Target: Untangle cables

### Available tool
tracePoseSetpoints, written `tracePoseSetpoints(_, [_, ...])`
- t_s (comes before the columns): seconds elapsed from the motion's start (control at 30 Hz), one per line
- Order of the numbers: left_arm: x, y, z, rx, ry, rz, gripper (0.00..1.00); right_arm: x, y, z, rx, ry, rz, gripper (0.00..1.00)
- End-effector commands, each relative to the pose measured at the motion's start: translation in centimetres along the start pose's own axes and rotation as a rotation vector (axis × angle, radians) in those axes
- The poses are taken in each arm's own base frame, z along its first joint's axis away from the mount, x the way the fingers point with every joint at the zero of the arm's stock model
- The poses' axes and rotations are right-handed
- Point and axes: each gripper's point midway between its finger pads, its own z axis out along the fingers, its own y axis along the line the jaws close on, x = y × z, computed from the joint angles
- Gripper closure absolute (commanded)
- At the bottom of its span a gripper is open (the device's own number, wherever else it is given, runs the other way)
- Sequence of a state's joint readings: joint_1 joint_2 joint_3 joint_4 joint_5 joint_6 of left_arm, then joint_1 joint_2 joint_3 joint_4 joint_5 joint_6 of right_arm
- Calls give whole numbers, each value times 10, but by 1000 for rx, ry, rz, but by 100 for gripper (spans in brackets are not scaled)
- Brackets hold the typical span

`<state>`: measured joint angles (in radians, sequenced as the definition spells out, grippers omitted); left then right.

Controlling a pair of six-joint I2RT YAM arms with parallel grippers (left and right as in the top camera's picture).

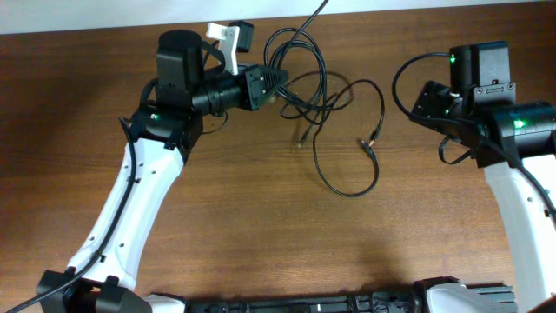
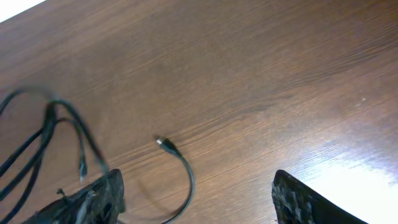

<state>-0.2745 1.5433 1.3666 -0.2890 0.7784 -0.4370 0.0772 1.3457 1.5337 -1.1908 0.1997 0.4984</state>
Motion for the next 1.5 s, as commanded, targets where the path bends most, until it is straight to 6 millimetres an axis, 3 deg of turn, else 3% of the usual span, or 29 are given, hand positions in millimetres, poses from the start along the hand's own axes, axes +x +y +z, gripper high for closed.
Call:
tracePoseSetpoints(0.0, [-5, -7, -4, 16, -13, 33, 100, 7, 19, -3, -114, 52, 2, 25])
tracePoseSetpoints(0.07, [-3, -9, -2, 20, -8, 30, 100, 16, 48, -9, -287, 101, -92, 25])
tracePoseSetpoints(0.13, [-1, -17, 2, 38, -3, 35, 100, 25, 85, -26, -525, 141, -185, 25])
tracePoseSetpoints(0.2, [0, -28, 8, 62, -3, 60, 100, 30, 109, -44, -700, 159, -244, 25])
tracePoseSetpoints(0.3, [0, -46, 16, 107, -14, 110, 100, 32, 118, -53, -775, 163, -269, 26])
tracePoseSetpoints(0.43, [7, -64, 24, 147, -2, 138, 100, 42, 139, -82, -1011, 102, -494, 26])
tracePoseSetpoints(0.7, [29, -109, 20, 370, 95, 190, 100, 29, 146, -85, -1037, 1, -564, 27])
tracePoseSetpoints(0.73, [29, -117, 17, 412, 95, 215, 100, 29, 146, -85, -1038, 1, -564, 34])
tracePoseSetpoints(0.77, [28, -119, 16, 426, 90, 230, 100, 29, 146, -86, -1038, 1, -564, 52])
tracePoseSetpoints(0.8, [27, -120, 16, 428, 87, 234, 100, 29, 147, -86, -1042, 2, -564, 85])
tracePoseSetpoints(0.83, [27, -120, 16, 425, 85, 234, 100, 30, 147, -87, -1050, 4, -564, 96])
tracePoseSetpoints(0.87, [27, -119, 16, 424, 85, 233, 90, 30, 147, -88, -1052, 4, -564, 96])
tracePoseSetpoints(0.9, [25, -117, 17, 410, 77, 231, 64, 30, 147, -88, -1052, 4, -564, 96])
tracePoseSetpoints(0.97, [24, -115, 18, 394, 70, 228, 1, 29, 147, -88, -1052, 2, -565, 96])
tracePoseSetpoints(1.1, [25, -106, 17, 371, 84, 197, 1, 22, 144, -79, -988, -10, -533, 96])
tracePoseSetpoints(1.2, [26, -81, 11, 305, 108, 113, 1, 7, 138, -67, -893, -31, -439, 96])
tracePoseSetpoints(1.37, [27, -26, -4, 129, 126, -54, 1, -3, 141, -69, -892, -63, -414, 96])
tracePoseSetpoints(1.47, [30, -18, -8, 103, 136, -90, 1, -6, 144, -71, -906, -75, -408, 96])
